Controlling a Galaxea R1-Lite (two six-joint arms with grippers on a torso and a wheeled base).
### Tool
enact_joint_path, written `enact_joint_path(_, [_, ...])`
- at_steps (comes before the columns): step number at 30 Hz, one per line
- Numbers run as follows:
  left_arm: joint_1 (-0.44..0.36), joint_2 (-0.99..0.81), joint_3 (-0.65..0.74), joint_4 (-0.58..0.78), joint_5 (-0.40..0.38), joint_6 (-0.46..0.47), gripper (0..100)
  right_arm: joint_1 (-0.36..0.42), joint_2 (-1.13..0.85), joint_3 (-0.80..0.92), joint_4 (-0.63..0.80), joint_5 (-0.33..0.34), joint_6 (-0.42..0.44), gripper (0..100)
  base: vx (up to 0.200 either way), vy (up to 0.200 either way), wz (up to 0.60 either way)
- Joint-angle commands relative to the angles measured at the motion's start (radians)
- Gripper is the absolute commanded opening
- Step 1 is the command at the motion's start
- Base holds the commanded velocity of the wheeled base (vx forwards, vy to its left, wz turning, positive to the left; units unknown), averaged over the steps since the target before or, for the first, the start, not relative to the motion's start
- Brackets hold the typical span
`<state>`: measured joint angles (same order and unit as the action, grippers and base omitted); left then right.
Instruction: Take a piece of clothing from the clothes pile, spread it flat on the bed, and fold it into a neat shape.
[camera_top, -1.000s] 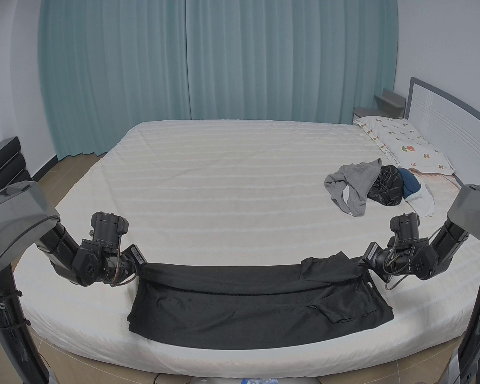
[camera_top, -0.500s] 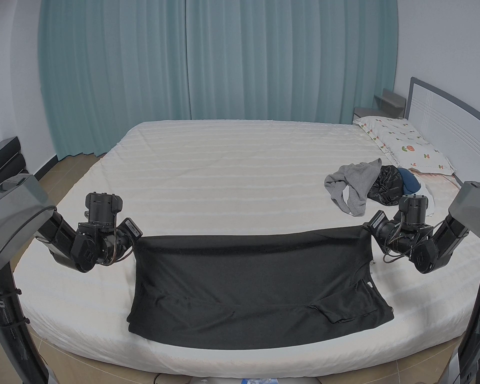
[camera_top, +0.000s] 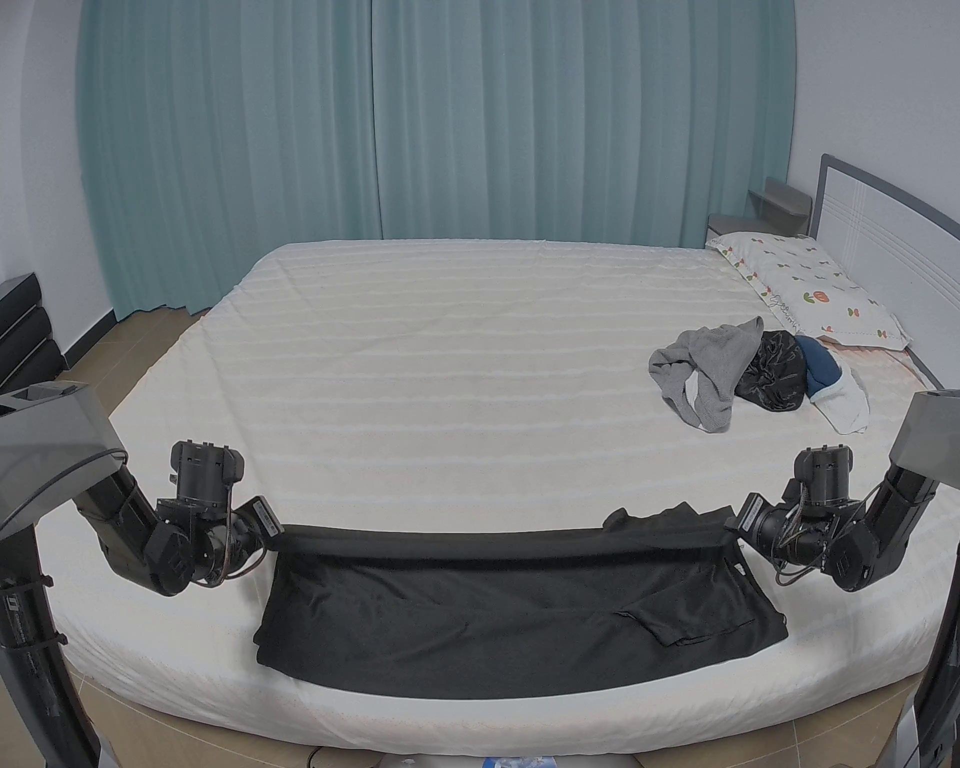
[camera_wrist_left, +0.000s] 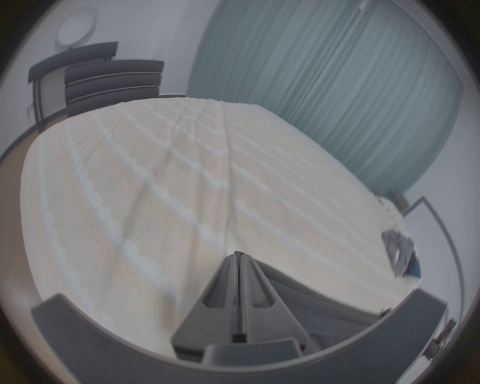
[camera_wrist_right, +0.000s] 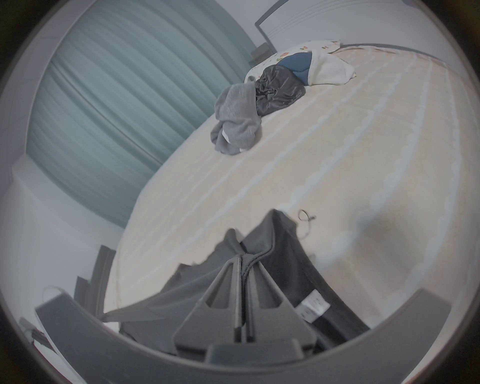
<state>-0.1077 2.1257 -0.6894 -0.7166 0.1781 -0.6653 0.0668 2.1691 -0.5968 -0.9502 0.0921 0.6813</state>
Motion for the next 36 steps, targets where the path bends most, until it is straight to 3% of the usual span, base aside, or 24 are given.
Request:
enact_joint_path(1, [-0.004,0.003,0.068,-0.003,-0.003,0.036,0,0.002,0.009,0.051,-0.001,0.001,-0.035,0,0.000,0.000,0.00])
enact_joint_path(11, [-0.029,0.005,0.094,0.009,-0.003,0.049,0,-0.001,0.035,0.057,0.010,0.003,-0.055,0,0.000,0.000,0.00])
enact_joint_path(12, [-0.033,0.003,0.102,0.009,-0.005,0.050,0,-0.001,0.043,0.058,0.011,0.003,-0.062,100,0.000,0.000,0.00])
enact_joint_path(14, [-0.040,0.002,0.110,0.012,-0.005,0.050,0,-0.002,0.047,0.058,0.011,0.003,-0.072,100,0.000,0.000,0.00])
enact_joint_path(15, [-0.041,0.002,0.111,0.016,-0.005,0.050,100,-0.004,0.046,0.057,0.011,0.005,-0.072,100,0.000,0.000,0.00])
enact_joint_path(24, [-0.029,-0.052,0.090,0.022,-0.022,0.041,100,-0.050,-0.032,0.029,0.013,0.015,-0.062,100,0.000,0.000,0.00])
enact_joint_path(31, [-0.026,0.034,-0.048,0.025,-0.111,-0.111,100,-0.099,-0.008,-0.034,0.016,0.070,0.015,100,0.000,0.000,0.00])
enact_joint_path(36, [-0.026,0.108,-0.107,0.026,-0.111,-0.117,100,-0.107,0.023,-0.067,0.033,0.115,0.044,100,0.000,0.000,0.00])
